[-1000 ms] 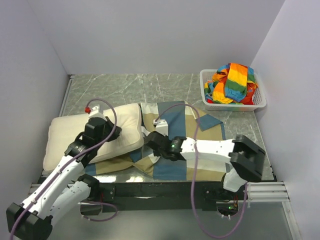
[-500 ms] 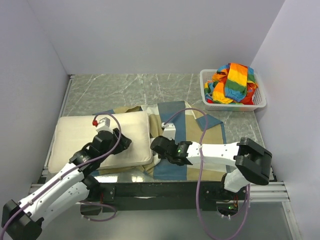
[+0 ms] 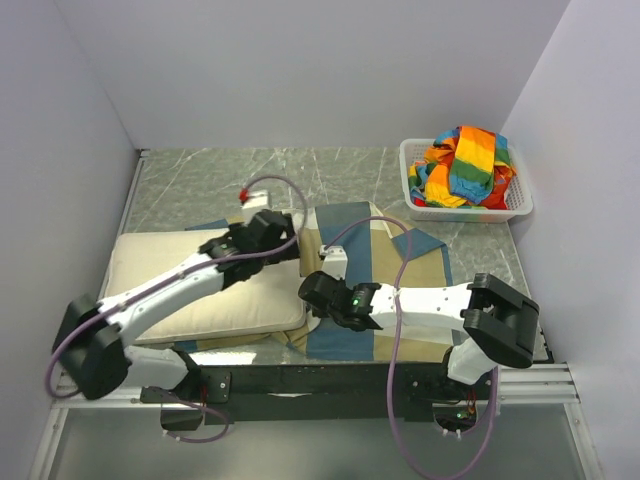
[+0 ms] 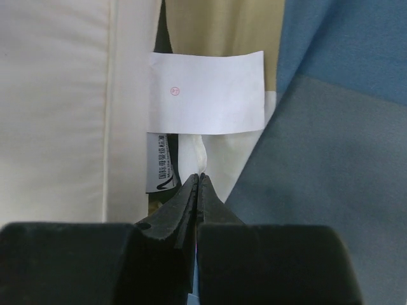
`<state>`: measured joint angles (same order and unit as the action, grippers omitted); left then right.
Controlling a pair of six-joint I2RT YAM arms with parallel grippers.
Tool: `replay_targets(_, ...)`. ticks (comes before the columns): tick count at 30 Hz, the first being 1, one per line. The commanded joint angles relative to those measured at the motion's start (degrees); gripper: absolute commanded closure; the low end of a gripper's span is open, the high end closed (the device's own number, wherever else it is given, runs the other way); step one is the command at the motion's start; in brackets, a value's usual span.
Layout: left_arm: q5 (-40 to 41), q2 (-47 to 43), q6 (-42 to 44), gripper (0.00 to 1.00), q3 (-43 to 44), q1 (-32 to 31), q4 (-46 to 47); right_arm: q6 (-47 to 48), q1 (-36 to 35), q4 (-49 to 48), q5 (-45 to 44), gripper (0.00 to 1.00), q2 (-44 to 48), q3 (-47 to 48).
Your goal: Put the pillow into the pillowcase
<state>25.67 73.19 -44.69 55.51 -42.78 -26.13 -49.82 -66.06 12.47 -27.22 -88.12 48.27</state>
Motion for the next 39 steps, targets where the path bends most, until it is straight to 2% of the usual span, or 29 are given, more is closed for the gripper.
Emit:
replay_targets(1,3.3,7.5,3.7,0.01,4.0,-2.7,-1.6,-0.3,0.7,-3.8,0.2,1.0,1.0,-1.9)
replay_targets(7,4.3,17.0,2.1,0.01,1.5,-3.4,1.7,-0.7,1.4,-6.8,2.3,1.0,1.0,-4.0)
replay_targets(8,4.8,17.9,2.0,0.1,0.8,-3.4,1.8,-0.5,1.5,-6.7,2.4,1.0,0.8,-4.0)
replay_targets(9,5.2,18.9,1.7,0.21,0.1,-3.4,2.0,-0.5,1.5,-6.7,2.4,1.0,0.6,-3.8)
replay_targets(10,5.8,19.0,1.1,0.41,-0.5,-3.4,2.3,-0.5,1.4,-6.7,2.5,1.0,0.6,-3.8)
replay_targets(11,6.1,18.7,0.9,0.86,-1.8,-3.4,2.5,-0.3,1.5,-6.6,2.5,1.0,0.4,-3.7)
replay_targets(12,6.4,17.4,0.6,0.99,-2.3,-3.4,2.1,0.0,1.6,-6.6,2.6,1.0,0.5,-3.7)
replay_targets(17,5.4,6.0,-1.0,0.99,-8.2,-2.7,1.9,2.3,2.3,-6.3,3.1,1.0,0.3,-2.8)
replay_targets(20,2.4,-2.4,-2.0,0.99,-11.7,-1.3,2.5,6.0,3.2,-6.7,3.6,0.91,-0.1,-1.0)
replay_targets(23,-0.1,-10.8,-2.6,0.99,-15.4,-0.8,5.1,11.5,4.3,-7.6,6.3,0.78,-1.4,2.2)
replay_targets(24,-0.9,-12.4,-2.6,0.99,-16.3,-0.6,6.3,12.9,4.5,-8.0,7.0,0.71,-2.0,3.0)
replay_targets(27,-2.1,-16.0,-3.6,0.99,-18.5,-0.3,7.4,17.6,6.1,-9.2,10.0,0.61,-3.6,6.4)
replay_targets(31,-0.1,-19.2,-6.6,0.99,-19.1,-0.2,6.6,20.7,9.5,-8.6,16.4,0.6,-6.9,11.7)
replay_targets(39,4.2,-21.3,-11.4,0.99,-16.9,0.0,4.2,21.3,10.5,-0.3,15.9,0.57,-18.3,24.1)
